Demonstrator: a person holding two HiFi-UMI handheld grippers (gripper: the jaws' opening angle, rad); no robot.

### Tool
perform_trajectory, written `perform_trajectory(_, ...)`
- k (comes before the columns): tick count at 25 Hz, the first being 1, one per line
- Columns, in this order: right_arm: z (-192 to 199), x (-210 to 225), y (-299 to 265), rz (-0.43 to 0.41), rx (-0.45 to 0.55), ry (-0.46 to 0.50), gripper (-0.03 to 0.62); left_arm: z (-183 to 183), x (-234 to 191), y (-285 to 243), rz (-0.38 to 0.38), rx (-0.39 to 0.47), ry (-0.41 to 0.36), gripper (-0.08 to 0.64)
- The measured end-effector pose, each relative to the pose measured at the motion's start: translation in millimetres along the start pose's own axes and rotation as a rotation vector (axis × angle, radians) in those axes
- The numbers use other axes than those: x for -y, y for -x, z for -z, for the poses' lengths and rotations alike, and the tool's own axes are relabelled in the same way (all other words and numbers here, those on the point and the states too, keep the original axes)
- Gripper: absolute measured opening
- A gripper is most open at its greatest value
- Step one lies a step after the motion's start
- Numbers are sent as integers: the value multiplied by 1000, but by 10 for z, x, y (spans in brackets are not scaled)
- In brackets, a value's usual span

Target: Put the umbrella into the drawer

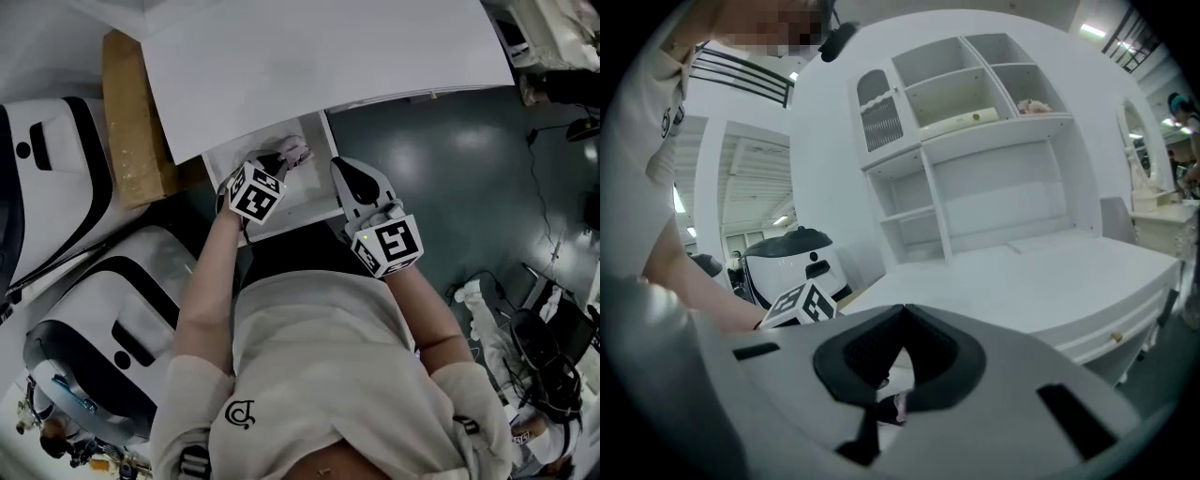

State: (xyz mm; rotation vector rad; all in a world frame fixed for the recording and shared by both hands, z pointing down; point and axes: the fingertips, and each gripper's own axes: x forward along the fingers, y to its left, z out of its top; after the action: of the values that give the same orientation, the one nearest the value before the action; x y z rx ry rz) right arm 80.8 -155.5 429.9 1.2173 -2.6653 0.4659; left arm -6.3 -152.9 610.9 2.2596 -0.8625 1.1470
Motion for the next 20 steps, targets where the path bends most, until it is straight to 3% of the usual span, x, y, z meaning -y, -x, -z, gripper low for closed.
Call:
perform_trajectory(3,-98,-146,83,4,24,11,6,-79,40,287,-50,69,-20,18)
perform_trajectory(7,-264,-230,159,14,63,32,6,-260,97,660,-107,176,-39,12)
perform_trajectory(11,-487,-266,195,14,89,85,6,-564,152,1149,-148,334,-18,12)
perform_trajectory(20,-903,-294,254,2,152,148,6,-1270,264,2334,-287,678,-52,12)
